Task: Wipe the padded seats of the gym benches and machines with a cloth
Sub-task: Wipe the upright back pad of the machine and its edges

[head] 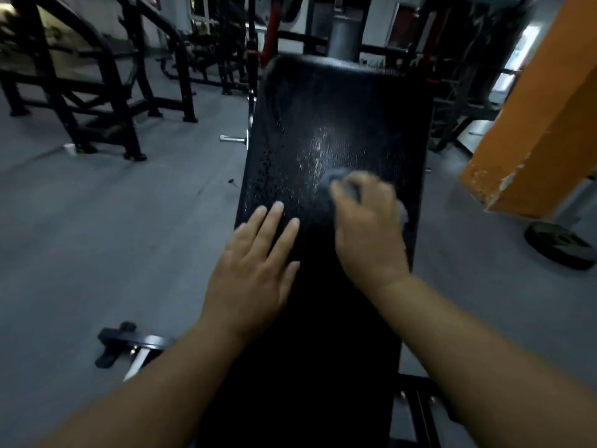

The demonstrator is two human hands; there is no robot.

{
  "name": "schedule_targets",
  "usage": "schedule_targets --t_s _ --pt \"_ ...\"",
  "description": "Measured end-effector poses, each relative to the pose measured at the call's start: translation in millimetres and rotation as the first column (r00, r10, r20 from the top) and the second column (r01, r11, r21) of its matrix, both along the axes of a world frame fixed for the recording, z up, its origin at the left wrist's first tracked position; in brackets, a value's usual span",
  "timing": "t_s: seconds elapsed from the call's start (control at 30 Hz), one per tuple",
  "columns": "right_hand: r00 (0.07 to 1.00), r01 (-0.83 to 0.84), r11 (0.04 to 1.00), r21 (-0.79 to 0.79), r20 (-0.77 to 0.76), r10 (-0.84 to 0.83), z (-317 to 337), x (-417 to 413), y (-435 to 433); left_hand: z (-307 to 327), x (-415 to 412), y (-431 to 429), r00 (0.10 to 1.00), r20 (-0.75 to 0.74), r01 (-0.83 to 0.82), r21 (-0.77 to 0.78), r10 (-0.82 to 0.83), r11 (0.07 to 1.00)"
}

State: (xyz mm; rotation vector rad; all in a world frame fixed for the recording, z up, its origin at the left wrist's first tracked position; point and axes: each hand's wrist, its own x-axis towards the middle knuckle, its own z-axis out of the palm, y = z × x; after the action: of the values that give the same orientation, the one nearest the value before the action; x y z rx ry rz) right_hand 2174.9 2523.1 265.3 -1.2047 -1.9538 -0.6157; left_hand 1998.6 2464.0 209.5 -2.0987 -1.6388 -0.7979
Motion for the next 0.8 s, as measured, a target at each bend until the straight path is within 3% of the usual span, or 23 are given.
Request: schedule_targets --t_s 0.07,0.13,0.2,0.27,0.33,0.4,0.47,0.53,0.57,0.63,0.7,0.8 --pt "0.974 -0.181 0.982 -0.046 0.128 0.185 -40.8 16.6 -38.1 -2.1 -1.8 2.9 1.000 0.010 0.009 0.015 -0.009 1.000" --pt "0.959 -0.223 0.969 -0.110 0.154 0.238 -50.9 43.9 -60.6 -1.2 -2.6 3.2 1.000 0.005 0.018 -0.006 -0.018 1.000" --pt "0.979 -0.173 0.982 -0.080 0.094 0.180 -36.1 46.8 -44.4 1.6 -1.0 0.2 1.000 0.014 0.004 -0.033 -0.003 0.999" --pt "0.998 -0.047 0.998 -0.046 -0.043 0.045 -14.8 6.1 -12.8 7.3 0.8 -4.2 1.000 -0.001 -0.007 -0.055 0.007 0.998" --pt "0.993 -0.043 0.998 -0.052 -0.111 0.037 -4.3 -41.6 -2.4 10.5 -1.6 -13.0 0.999 0.018 -0.026 -0.090 0.028 0.996" --pt "0.985 -0.168 0.984 -0.066 0.016 0.169 -16.8 -53.0 -11.8 7.8 -8.5 -25.9 0.994 0.078 -0.062 -0.115 0.071 0.991" --pt "0.899 -0.339 0.931 -0.132 0.245 0.363 -28.5 -28.3 -27.0 2.2 -17.3 -38.3 0.988 0.106 -0.098 -0.156 0.116 0.983" --pt "0.815 -0.417 0.901 -0.123 0.387 0.430 -10.9 -6.7 -14.5 0.5 -24.0 -46.1 0.986 0.086 -0.125 -0.193 0.143 0.973" --pt "0.843 -0.400 0.913 -0.084 0.357 0.403 8.3 -11.2 1.3 1.0 -25.9 -47.1 0.985 0.078 -0.137 -0.203 0.156 0.970" --pt "0.970 -0.210 0.977 -0.032 0.117 0.212 49.6 -48.1 37.4 5.2 -27.4 -46.5 0.980 0.090 -0.159 -0.200 0.180 0.967" --pt "0.988 -0.155 0.984 -0.084 -0.013 0.155 55.9 -92.4 37.2 10.6 -29.3 -42.9 0.972 0.109 -0.183 -0.196 0.206 0.964" --pt "0.857 -0.422 0.889 -0.177 0.241 0.455 2.2 -100.5 -1.9 14.0 -36.1 -39.4 0.965 0.129 -0.192 -0.237 0.226 0.953"
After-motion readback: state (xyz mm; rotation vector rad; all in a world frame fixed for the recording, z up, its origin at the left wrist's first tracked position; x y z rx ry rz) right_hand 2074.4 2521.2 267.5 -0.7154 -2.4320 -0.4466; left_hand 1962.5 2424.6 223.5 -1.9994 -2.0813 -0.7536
